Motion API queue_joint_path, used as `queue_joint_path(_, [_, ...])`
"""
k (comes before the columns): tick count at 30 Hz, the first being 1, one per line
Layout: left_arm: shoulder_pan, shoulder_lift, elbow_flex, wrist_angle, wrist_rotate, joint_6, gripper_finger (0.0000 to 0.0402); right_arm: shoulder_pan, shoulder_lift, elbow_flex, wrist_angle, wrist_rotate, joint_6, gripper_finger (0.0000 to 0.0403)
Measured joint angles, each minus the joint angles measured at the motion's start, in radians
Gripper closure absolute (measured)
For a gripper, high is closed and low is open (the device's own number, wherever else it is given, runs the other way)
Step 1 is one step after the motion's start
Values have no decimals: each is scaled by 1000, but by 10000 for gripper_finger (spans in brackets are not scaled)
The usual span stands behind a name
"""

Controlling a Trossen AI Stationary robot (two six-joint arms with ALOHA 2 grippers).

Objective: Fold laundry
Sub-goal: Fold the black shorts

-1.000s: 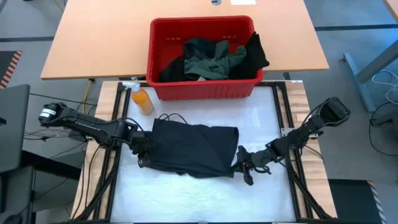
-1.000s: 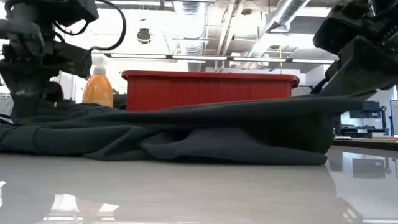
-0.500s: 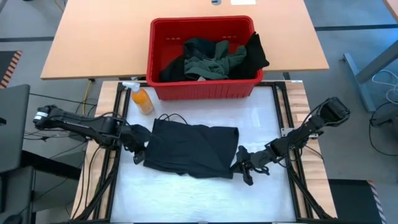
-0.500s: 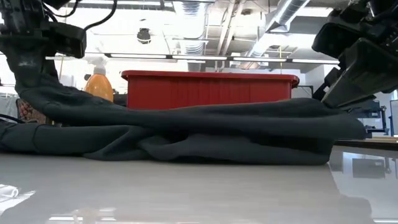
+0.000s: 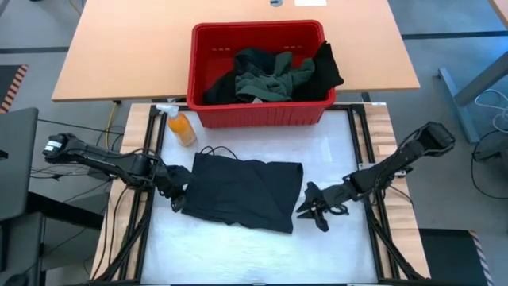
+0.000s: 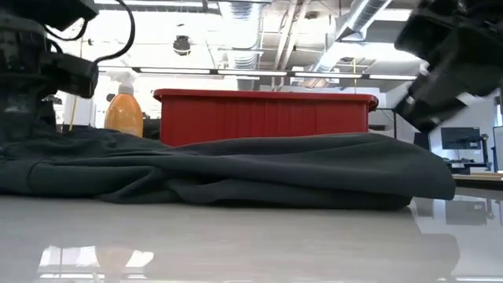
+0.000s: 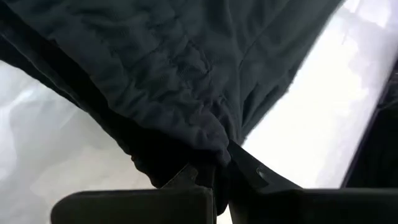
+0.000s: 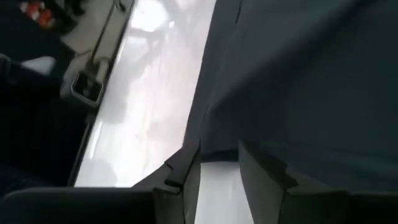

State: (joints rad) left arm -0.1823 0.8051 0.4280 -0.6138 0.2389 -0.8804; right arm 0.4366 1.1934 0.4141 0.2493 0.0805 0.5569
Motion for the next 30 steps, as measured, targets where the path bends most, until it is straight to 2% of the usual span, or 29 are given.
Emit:
queue_joint_path(3, [-6,0,-7,4,-15,-4,401,-49,-10,7,47,71,-42,265])
queue_joint_path(6, [-7,0,-7,4,-54,-8,401,-99,59,35,145,91,-82,266])
queue_joint_path(9, [-7,0,-7,0,-95,-18,392,-129,171,84,230,91,-143,266])
queue_joint_path(12, [-19,0,-7,0,-82,-19,372,-139,305,165,324,84,-219,266])
queue_joint_path(16, [-38,0,-7,-2,-56,-22,335,-149,495,322,322,70,-265,266])
queue_joint_path(21, [-46,0,-7,-8,59,-51,291,-148,677,521,261,-3,-317,266])
queue_joint_path(25, [-46,-1,-7,-10,145,-71,272,-147,762,628,93,-56,-347,266])
queue_joint_path(30, [-46,0,-7,-52,113,-62,269,-164,790,658,-132,-66,-374,266])
